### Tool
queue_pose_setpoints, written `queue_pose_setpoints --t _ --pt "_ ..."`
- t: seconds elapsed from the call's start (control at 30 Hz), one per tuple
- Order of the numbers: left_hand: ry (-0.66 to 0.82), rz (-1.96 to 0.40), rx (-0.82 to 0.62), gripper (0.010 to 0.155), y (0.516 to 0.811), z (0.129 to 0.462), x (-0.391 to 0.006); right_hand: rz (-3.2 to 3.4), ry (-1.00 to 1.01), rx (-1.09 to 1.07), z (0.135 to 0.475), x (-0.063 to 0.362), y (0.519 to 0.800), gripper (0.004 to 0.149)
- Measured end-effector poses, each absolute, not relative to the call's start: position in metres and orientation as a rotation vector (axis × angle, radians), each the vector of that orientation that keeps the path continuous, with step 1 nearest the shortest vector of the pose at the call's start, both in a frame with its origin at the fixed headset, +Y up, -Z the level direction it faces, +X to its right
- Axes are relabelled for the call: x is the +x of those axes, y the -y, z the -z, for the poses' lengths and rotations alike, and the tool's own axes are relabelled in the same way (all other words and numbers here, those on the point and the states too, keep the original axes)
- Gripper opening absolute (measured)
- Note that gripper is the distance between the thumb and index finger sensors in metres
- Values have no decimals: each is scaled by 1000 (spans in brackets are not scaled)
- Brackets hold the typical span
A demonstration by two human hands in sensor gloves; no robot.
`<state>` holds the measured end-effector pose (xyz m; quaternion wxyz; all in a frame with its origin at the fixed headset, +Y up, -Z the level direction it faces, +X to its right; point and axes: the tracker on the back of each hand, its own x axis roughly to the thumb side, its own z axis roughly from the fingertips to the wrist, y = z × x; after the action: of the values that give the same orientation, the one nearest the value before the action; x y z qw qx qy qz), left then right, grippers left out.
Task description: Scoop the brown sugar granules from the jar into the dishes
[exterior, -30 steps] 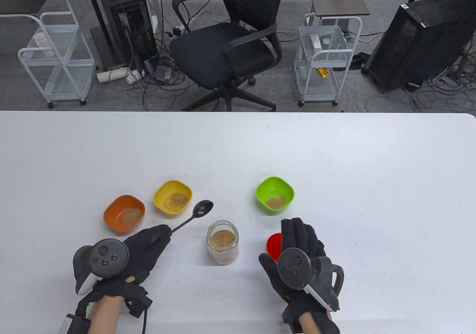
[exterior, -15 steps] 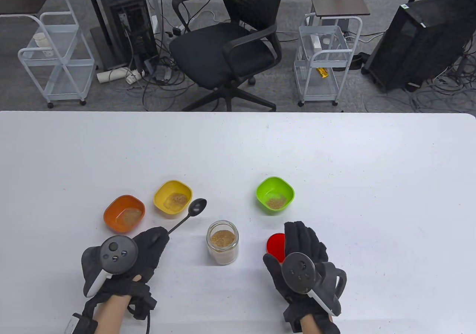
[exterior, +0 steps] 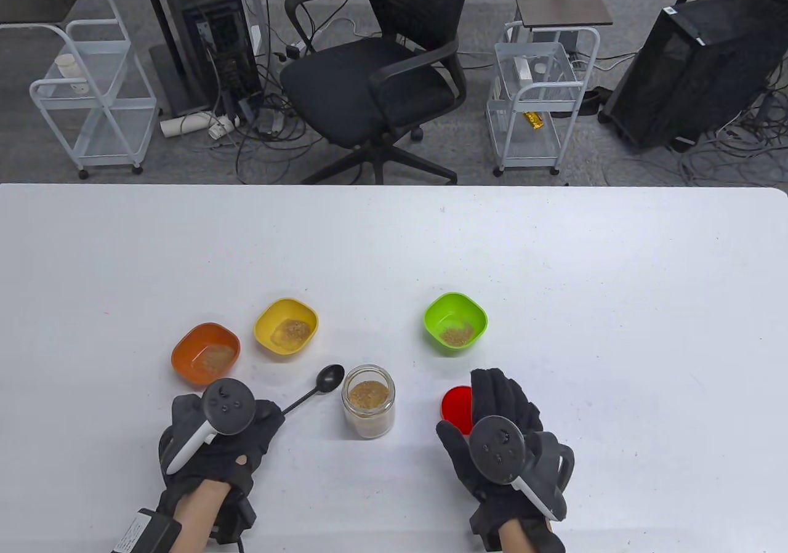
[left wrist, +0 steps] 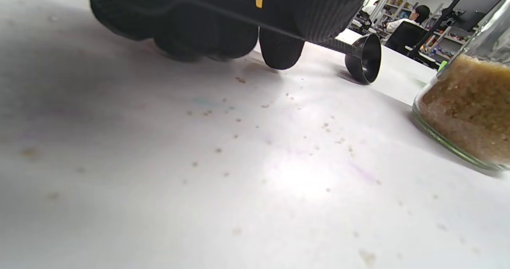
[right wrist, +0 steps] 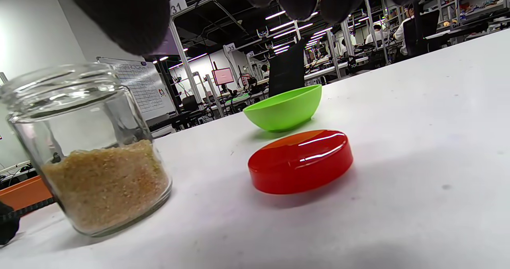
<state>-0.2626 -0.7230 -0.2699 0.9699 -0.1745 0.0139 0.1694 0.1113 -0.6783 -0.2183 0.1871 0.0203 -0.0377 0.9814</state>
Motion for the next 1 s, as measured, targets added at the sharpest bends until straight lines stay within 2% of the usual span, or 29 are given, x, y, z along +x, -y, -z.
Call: queue_pose_setpoints --t 0.23,0.43,0.5,0.57,0.63,0.73,0.87,1.0 --pt "-44 -224 -304 45 725 270 -257 -2754 89 55 219 113 679 87" --pt "-24 -164 -291 53 725 269 -251 -2748 77 50 219 114 679 87" --pt "20 -185 -260 60 720 266 -249 -2745 78 47 220 115 679 87" --pt "156 -278 -251 74 717 262 -244 -2739 79 47 220 115 679 87" --pt "326 -406 -332 92 717 261 -236 -2735 80 48 221 115 679 87" --pt "392 -571 -388 109 718 262 -224 -2734 78 47 221 115 679 87" --pt "435 -653 -428 122 713 271 -204 -2726 85 41 221 117 678 87" --pt "445 -765 -499 126 717 283 -185 -2723 79 42 222 117 679 87"
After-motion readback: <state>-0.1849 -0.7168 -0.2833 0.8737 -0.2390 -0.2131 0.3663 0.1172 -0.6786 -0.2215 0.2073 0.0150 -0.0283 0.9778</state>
